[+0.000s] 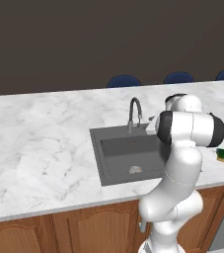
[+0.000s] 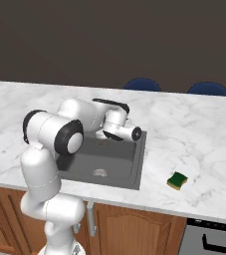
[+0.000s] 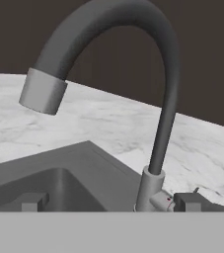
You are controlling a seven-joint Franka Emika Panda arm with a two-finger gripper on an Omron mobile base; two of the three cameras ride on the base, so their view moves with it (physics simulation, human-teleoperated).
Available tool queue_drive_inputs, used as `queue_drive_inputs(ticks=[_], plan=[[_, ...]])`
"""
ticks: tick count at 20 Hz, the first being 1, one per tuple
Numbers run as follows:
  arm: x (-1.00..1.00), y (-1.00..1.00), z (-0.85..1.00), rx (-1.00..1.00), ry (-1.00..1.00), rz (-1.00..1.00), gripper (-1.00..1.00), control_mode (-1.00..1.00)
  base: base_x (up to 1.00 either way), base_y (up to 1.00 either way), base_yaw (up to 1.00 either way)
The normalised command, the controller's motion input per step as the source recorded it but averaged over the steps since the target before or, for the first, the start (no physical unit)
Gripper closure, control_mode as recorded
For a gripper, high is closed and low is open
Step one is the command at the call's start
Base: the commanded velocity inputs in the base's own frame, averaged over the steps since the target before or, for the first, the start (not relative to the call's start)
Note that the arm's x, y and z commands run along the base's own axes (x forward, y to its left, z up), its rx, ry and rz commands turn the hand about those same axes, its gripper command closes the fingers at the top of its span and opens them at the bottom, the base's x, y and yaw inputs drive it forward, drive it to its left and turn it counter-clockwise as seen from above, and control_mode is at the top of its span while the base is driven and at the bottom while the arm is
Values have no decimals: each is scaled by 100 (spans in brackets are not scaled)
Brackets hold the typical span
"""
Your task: Soak the sponge with water for a few seconds and then drop it inside the sink.
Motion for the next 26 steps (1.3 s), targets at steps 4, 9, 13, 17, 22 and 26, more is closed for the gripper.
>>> queue_drive_inputs(ticks=[4, 9, 13, 17, 22, 26], plan=[[16, 0, -19, 3, 0, 0, -100, -100, 0, 0, 0], [17, 0, -16, 3, 0, 0, -100, -100, 0, 0, 0], [20, 0, -1, 2, -1, 0, -100, -100, 0, 0, 0], [23, 0, 0, 0, 0, 0, -100, -100, 0, 0, 0], [20, 0, 0, 1, -1, 0, -100, -100, 0, 0, 0], [23, 0, 0, 1, -2, 0, -100, -100, 0, 0, 0]])
